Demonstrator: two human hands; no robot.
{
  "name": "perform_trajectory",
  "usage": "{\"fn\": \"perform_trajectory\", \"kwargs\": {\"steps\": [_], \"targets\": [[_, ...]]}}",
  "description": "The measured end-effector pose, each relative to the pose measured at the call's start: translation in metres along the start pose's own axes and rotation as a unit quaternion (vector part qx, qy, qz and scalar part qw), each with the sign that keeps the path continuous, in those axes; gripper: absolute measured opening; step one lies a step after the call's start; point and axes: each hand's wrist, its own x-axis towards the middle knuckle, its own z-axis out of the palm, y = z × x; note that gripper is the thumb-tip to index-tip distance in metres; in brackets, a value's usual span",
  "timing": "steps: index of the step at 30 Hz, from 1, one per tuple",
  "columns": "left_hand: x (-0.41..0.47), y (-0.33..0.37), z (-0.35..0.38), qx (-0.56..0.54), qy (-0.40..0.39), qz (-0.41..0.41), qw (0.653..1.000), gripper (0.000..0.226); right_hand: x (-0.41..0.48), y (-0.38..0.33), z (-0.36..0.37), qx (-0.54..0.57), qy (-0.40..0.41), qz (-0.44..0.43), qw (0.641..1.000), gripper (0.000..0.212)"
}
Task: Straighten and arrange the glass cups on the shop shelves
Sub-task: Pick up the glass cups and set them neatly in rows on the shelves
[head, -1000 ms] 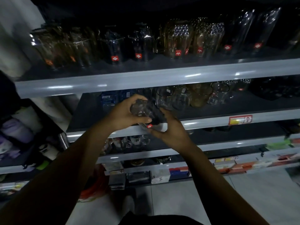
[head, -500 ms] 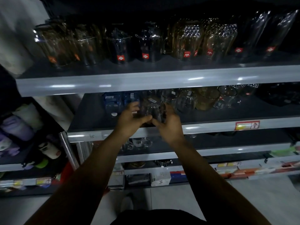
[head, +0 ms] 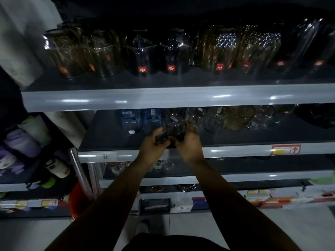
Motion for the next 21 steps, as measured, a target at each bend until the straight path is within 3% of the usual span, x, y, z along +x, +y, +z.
{"fn": "perform_trajectory", "kwargs": {"steps": [3,7,14,21], "targets": [[0.0,-0.004,-0.002,-0.021,0.023,-0.009,0.999,0.042,0.004,0.002,-0.011,0.001,-0.013,-0.018,1.0,0.055],[0.0,-0.01,-0.002,-0.061,0.053,-0.013,0.997,0.04,0.001,0.009,-0.029,0.073,0.028,0.013,0.997,0.023],[0.005,-0.005,0.005,-0.074,0.059,-0.005,0.996,0.033,0.003,0.0,-0.024,0.106,-0.004,0.031,0.994,0.028],[0.014,0.009,0.017,-0.055,0.042,-0.029,0.997,0.056,0.004,-0.008,-0.015,0.077,-0.002,0.018,0.997,0.045]]}}
